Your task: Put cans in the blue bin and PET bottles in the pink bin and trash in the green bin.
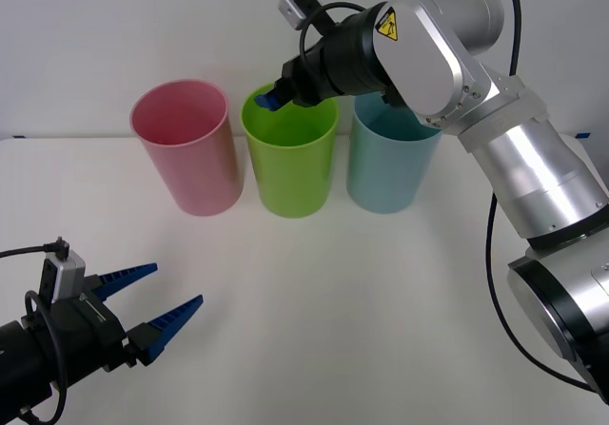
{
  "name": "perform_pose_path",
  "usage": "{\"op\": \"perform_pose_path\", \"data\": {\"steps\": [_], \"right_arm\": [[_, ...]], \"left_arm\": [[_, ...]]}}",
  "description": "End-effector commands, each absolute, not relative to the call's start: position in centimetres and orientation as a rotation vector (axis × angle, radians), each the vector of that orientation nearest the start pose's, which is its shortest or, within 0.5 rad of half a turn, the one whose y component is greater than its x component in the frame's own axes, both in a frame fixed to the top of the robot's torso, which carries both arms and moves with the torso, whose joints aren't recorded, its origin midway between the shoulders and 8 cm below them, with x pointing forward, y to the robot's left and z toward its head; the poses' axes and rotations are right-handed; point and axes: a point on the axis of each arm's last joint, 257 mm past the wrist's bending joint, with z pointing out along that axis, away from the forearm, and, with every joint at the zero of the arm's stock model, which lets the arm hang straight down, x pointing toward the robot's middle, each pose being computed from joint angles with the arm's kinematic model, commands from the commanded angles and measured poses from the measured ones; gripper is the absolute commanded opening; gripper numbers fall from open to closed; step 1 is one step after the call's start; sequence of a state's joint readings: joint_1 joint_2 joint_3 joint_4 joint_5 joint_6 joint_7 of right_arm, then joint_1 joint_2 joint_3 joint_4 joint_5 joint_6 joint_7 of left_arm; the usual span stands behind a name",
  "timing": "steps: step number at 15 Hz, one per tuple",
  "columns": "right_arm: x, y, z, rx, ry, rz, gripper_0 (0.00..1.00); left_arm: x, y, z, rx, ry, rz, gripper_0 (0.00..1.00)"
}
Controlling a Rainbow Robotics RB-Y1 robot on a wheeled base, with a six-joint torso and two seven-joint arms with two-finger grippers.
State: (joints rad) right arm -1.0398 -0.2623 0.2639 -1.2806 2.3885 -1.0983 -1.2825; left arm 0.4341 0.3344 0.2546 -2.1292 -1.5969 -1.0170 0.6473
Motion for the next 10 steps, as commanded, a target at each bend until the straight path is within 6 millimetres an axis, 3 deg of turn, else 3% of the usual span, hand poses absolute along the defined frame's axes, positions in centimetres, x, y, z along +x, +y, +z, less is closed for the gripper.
{"op": "perform_pose_path", "data": {"steps": [1, 3, 5, 8, 10], "right_arm": [[61.6, 3.6, -5.3, -0.925, 1.909, 0.336, 1.00], [61.7, 3.5, -4.1, -0.905, 1.895, 0.365, 1.00], [61.2, 2.5, -1.2, -0.905, 1.840, 0.383, 1.00], [59.2, -1.2, 1.8, -0.895, 1.767, 0.415, 1.00], [57.0, -4.0, 2.0, -0.897, 1.723, 0.434, 1.00]], "left_arm": [[34.4, 20.2, -21.2, 0.493, 1.832, -0.663, 1.00], [34.4, 20.2, -21.2, 0.493, 1.832, -0.663, 1.00], [34.4, 20.2, -21.2, 0.493, 1.832, -0.663, 1.00], [34.4, 20.2, -21.2, 0.493, 1.832, -0.663, 1.00], [34.4, 20.2, -21.2, 0.493, 1.832, -0.663, 1.00]]}}
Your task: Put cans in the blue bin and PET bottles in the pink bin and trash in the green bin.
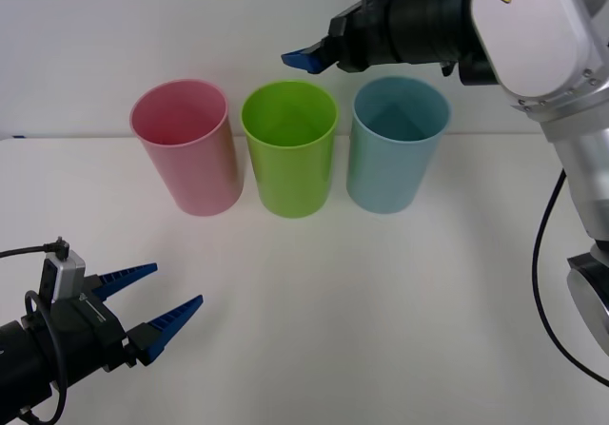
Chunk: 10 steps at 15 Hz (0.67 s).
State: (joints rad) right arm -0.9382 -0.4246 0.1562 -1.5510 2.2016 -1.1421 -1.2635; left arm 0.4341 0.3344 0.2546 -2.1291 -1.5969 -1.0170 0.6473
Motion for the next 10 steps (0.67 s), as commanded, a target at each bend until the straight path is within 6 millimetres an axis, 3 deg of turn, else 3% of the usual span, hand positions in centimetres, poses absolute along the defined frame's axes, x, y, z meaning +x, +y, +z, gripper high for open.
{"op": "perform_pose_path", "data": {"steps": [1, 5, 10], "right_arm": [[55.7, -5.4, 2.0, -0.898, 1.707, 0.451, 1.00], [50.8, -11.0, 0.5, -0.888, 1.672, 0.453, 1.00], [44.4, -15.5, -5.0, -0.843, 1.714, 0.459, 1.00]], "left_arm": [[34.4, 20.2, -21.2, 0.493, 1.832, -0.663, 1.00], [34.4, 20.2, -21.2, 0.493, 1.832, -0.663, 1.00], [34.4, 20.2, -21.2, 0.493, 1.832, -0.663, 1.00]]}}
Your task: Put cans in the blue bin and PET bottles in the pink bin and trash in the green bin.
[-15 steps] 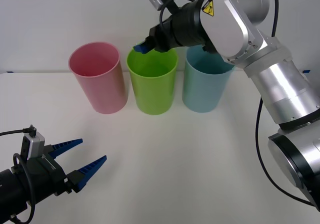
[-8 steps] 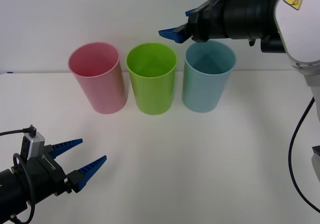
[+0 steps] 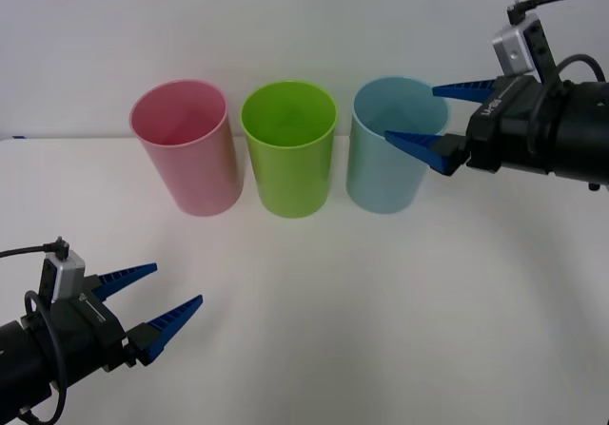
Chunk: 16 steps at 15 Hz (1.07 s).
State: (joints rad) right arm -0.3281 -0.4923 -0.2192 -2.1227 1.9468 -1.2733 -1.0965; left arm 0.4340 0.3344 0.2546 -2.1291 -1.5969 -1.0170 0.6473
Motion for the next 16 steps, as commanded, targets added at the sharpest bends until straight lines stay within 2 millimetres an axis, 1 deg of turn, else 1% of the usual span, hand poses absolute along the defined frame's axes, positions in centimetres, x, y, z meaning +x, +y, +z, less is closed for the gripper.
{"op": "perform_pose_path", "data": {"steps": [1, 2, 5, 8, 9, 11, 14, 16], "right_arm": [[43.2, -16.1, -6.2, -0.849, 1.726, 0.464, 1.00], [42.0, -17.1, -8.0, -0.857, 1.738, 0.462, 1.00], [39.6, -19.1, -12.1, -0.885, 1.771, 0.444, 1.00], [37.5, -20.5, -15.3, -0.920, 1.807, 0.423, 1.00], [37.0, -20.8, -16.0, -0.925, 1.817, 0.421, 1.00], [35.5, -21.5, -17.9, -0.958, 1.840, 0.405, 1.00], [33.9, -22.6, -19.4, -0.966, 1.861, 0.398, 1.00], [33.2, -22.9, -19.9, -0.969, 1.867, 0.400, 1.00]], "left_arm": [[34.4, 20.2, -21.2, 0.493, 1.832, -0.663, 1.00], [34.4, 20.2, -21.2, 0.493, 1.832, -0.663, 1.00], [34.4, 20.2, -21.2, 0.493, 1.832, -0.663, 1.00], [34.4, 20.2, -21.2, 0.493, 1.832, -0.663, 1.00], [34.4, 20.2, -21.2, 0.493, 1.832, -0.663, 1.00], [34.4, 20.2, -21.2, 0.493, 1.832, -0.663, 1.00], [34.4, 20.2, -21.2, 0.493, 1.832, -0.663, 1.00], [34.4, 20.2, -21.2, 0.493, 1.832, -0.663, 1.00]]}}
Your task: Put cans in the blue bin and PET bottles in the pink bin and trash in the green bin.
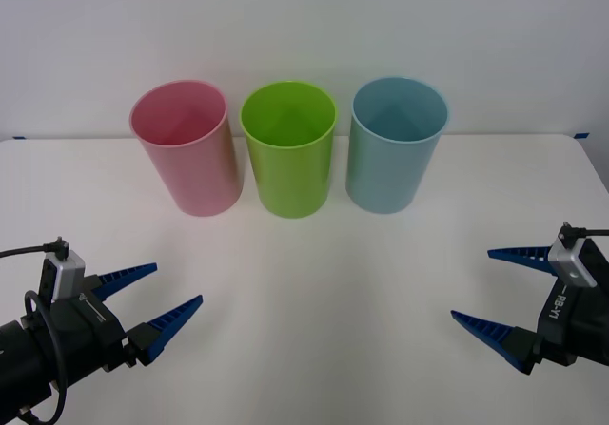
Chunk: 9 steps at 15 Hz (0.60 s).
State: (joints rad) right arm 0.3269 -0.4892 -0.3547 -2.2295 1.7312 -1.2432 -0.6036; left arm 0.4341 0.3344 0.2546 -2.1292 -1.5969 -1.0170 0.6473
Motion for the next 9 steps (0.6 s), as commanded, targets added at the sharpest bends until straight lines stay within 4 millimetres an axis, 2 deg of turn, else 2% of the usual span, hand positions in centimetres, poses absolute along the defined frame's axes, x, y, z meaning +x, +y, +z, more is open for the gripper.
{"op": "perform_pose_path", "data": {"steps": [1, 9], "right_arm": [[32.8, -23.1, -20.1, -0.969, 1.871, 0.403, 1.00], [30.7, -23.5, -21.1, -0.954, 1.883, 0.435, 1.00]], "left_arm": [[34.4, 20.2, -21.2, 0.493, 1.832, -0.663, 1.00], [34.4, 20.2, -21.2, 0.493, 1.832, -0.663, 1.00]]}}
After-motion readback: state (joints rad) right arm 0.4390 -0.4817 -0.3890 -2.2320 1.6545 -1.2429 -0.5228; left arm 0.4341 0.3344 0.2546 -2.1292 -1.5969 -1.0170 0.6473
